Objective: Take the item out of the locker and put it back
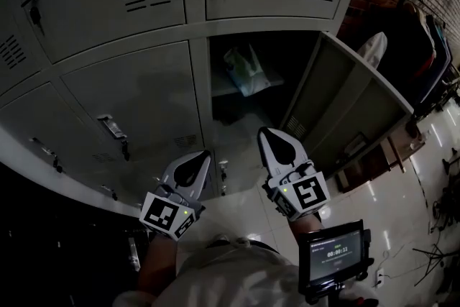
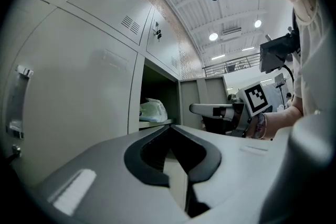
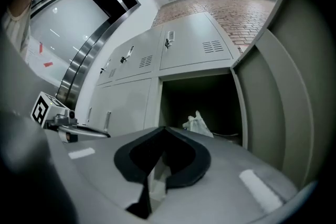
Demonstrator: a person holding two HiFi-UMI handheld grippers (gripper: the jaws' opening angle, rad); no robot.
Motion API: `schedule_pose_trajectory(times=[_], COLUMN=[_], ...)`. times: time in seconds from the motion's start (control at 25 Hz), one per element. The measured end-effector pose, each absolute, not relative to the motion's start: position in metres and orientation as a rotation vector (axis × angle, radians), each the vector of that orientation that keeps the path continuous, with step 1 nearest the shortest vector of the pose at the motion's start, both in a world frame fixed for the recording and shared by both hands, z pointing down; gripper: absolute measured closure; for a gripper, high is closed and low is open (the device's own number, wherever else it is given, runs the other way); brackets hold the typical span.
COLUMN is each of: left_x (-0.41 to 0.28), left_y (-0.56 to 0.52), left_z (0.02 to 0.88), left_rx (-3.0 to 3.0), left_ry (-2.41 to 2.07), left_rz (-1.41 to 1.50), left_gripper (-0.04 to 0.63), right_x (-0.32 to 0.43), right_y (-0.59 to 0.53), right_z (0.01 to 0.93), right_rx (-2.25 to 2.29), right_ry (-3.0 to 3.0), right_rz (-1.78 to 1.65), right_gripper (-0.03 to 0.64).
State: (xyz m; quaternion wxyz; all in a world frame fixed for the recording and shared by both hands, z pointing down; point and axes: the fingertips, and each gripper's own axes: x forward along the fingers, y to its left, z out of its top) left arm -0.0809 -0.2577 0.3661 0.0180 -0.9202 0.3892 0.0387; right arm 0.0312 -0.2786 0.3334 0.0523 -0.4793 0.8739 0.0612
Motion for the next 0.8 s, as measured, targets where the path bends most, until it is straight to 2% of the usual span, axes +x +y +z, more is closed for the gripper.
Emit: schedule_pose_trajectory(times=[0.8], left_x=[-0.038], left_y=[-0.073], left_z=[0.387], left_rx=[-2.751], left_ry=[1.384], left_rz=[0.051], left_gripper=[0.595], right_x=[0.079], right_y=[-0.085], right_z=[0.397], right_rx=[-1.380], right_ry=[2.820], right_rz=[-0.011], right_gripper=[0.617])
